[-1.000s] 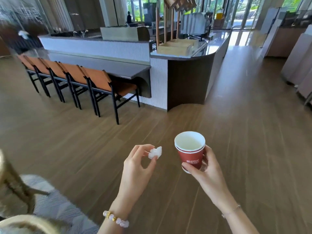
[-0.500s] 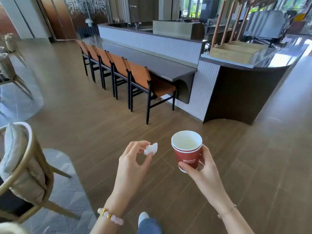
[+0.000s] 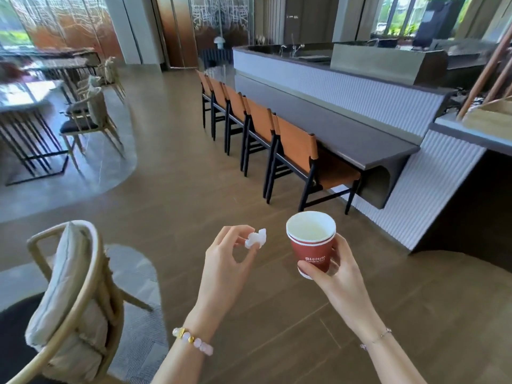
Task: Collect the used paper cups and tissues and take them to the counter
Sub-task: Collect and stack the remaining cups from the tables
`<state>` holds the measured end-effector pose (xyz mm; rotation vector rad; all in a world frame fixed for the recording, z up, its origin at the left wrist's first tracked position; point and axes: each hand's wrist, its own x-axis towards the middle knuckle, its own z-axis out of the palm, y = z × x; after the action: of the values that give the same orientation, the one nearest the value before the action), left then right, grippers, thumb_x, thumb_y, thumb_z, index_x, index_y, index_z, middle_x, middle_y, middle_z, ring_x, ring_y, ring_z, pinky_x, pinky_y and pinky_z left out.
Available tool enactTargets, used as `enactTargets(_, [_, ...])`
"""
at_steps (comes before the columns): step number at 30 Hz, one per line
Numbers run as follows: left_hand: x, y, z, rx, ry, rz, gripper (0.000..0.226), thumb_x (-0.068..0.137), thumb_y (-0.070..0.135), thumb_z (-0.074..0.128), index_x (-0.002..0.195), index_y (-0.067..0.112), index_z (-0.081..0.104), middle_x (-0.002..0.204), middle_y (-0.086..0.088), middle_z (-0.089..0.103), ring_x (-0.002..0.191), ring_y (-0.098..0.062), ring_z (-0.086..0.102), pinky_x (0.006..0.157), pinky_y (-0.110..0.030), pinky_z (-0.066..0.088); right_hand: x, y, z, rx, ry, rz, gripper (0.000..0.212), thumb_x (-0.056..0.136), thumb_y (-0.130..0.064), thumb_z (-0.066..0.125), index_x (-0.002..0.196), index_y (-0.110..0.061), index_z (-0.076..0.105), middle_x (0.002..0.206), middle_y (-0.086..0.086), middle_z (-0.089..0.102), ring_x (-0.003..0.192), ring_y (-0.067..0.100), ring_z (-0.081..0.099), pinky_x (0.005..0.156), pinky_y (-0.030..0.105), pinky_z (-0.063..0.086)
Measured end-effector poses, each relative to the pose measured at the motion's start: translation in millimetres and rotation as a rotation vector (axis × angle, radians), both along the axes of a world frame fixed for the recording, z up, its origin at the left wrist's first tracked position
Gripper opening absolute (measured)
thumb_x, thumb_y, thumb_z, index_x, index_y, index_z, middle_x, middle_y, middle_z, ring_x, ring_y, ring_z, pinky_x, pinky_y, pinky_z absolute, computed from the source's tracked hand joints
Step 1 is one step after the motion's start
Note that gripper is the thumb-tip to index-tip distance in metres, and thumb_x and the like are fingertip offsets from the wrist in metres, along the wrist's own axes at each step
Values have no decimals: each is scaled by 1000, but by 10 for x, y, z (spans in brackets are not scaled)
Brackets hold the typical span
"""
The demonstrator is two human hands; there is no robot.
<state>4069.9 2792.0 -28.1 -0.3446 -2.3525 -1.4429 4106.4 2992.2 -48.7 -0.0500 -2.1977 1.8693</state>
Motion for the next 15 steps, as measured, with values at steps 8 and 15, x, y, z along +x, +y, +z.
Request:
enactTargets(8, [-1132,-470,-103,-37,46,214,17,81,13,71,94,22,65,93,15,62,82,-1,60,75,-11,45,-1576,-514,-59,-26,-6,206,64,74,-12,80,128,-24,47,114,-13,63,97,-4,63,74,8,48])
enactTargets(15, [-2439,-792,-95,-63,64,419,17,81,15,71,93,26,64,92,19,61,81,-1,60,73,-17,47,-3225,-900,-86,-86,18,381,63,73,-10,80,123,-32,48,110,-17,64,95,-3,64,71,8,49])
